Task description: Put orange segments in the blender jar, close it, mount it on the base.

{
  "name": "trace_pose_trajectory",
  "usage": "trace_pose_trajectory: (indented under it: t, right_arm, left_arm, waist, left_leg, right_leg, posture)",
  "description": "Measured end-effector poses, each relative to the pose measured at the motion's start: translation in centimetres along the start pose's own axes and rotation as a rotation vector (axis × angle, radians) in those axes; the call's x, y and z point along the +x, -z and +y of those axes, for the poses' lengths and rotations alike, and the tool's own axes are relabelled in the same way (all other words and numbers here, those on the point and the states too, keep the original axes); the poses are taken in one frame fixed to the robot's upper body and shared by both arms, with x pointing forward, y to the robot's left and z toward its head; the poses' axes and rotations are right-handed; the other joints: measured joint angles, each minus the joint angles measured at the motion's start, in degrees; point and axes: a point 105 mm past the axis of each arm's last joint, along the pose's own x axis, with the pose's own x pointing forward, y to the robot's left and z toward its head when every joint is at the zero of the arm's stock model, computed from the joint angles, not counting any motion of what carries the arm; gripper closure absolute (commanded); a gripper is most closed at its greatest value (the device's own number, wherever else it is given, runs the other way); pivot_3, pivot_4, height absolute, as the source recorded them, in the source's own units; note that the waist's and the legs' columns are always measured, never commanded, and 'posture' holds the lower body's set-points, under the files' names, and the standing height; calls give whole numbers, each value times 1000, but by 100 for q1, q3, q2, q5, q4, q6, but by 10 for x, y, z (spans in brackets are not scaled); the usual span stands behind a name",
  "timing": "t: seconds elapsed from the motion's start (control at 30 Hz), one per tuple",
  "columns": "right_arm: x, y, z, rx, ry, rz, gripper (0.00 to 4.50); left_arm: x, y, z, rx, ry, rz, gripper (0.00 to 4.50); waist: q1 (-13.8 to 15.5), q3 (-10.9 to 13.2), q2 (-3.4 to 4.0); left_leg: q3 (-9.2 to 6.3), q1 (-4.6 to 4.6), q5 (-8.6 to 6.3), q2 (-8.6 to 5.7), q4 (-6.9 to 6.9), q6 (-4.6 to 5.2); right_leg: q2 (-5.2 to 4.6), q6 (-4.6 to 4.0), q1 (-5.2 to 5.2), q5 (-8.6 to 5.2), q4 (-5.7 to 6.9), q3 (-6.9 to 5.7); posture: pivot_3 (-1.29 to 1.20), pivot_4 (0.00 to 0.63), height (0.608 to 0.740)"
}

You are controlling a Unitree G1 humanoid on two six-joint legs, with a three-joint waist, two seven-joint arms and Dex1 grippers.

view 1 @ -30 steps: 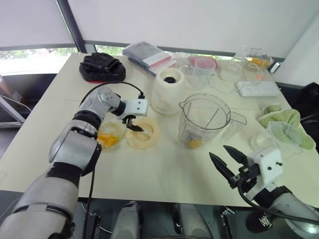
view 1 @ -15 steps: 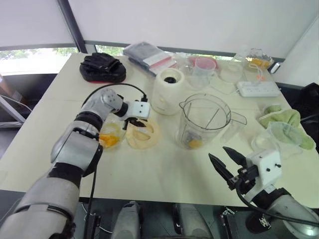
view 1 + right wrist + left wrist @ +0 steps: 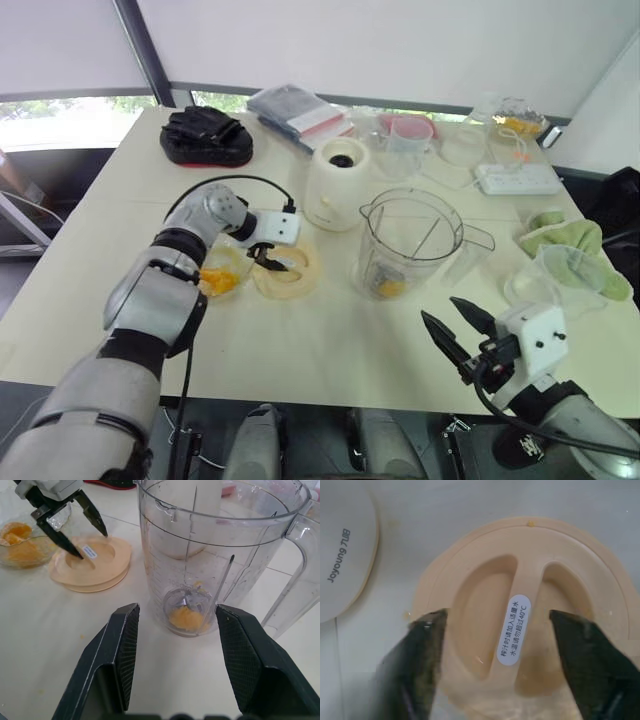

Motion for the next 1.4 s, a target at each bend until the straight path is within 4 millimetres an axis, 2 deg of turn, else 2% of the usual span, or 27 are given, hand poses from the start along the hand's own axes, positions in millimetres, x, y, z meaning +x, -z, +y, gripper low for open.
trace_pose_trajectory:
  t: [0.3, 0.47, 0.77, 0.87, 0.97, 1.0, 1.03, 1.4]
  right_arm:
    - [0, -1, -1, 0, 6, -6, 1977]
    - [0, 0, -1, 0, 13, -3, 1977]
    - [-2, 2, -1, 10, 30, -3, 1977]
    - [-2, 2, -1, 12, 35, 0, 1977]
    - [-3, 3, -1, 16, 37, 3, 1977]
    - [-4, 3, -1, 14, 37, 4, 1977]
    - [-4, 3, -1, 14, 38, 3, 1977]
    - [-6, 7, -1, 20, 49, 24, 1977]
  left_arm:
    - [8, -4, -4, 9, 22, -6, 1342]
    - [15, -1, -9, 15, 47, 24, 1342]
    - [21, 4, -8, 4, 15, 66, 1342]
    - [24, 3, -8, -5, 14, 72, 2139]
    - [25, 4, -7, -19, 15, 76, 3713]
    - [23, 4, -6, -22, 16, 81, 4104]
    - [23, 4, -7, -34, 19, 83, 4278]
    - [22, 8, -7, -149, 18, 70, 4276]
  waist:
    - [2, -2, -2]
    - [0, -2, -2]
    - [1, -4, -1]
    - [0, -8, -4]
    - [0, -11, -8]
    - [1, -25, -9]
    - [1, -50, -2]
    - [0, -69, -10]
  left_leg:
    - [0, 1, 0, 0, 6, 0]
    - [-1, 1, 0, 0, 10, 0]
    - [-7, 0, -4, 2, 63, 7]
    - [-7, 1, -4, 1, 77, 7]
    - [-7, 1, -4, 1, 80, 7]
    - [-6, 2, -4, 1, 80, 7]
    - [-6, 4, -5, 1, 79, 8]
    - [-8, 3, -5, 1, 80, 8]
  right_leg:
    - [0, 1, 4, 1, 0, 0]
    - [0, 0, 5, 0, 2, 0]
    - [0, 1, 30, 1, 9, -3]
    - [-1, -2, 39, 5, 9, 1]
    - [-1, -1, 40, 8, 9, 2]
    - [-1, -1, 41, 8, 9, 3]
    - [-1, -1, 43, 7, 8, 2]
    - [0, -2, 43, 7, 8, 2]
  posture:
    - [0, 150, 740]
    - [0, 150, 740]
    - [0, 150, 740]
    - [0, 150, 740]
    - [0, 150, 740]
    - [0, 150, 740]
    - [0, 150, 740]
    - [0, 150, 740]
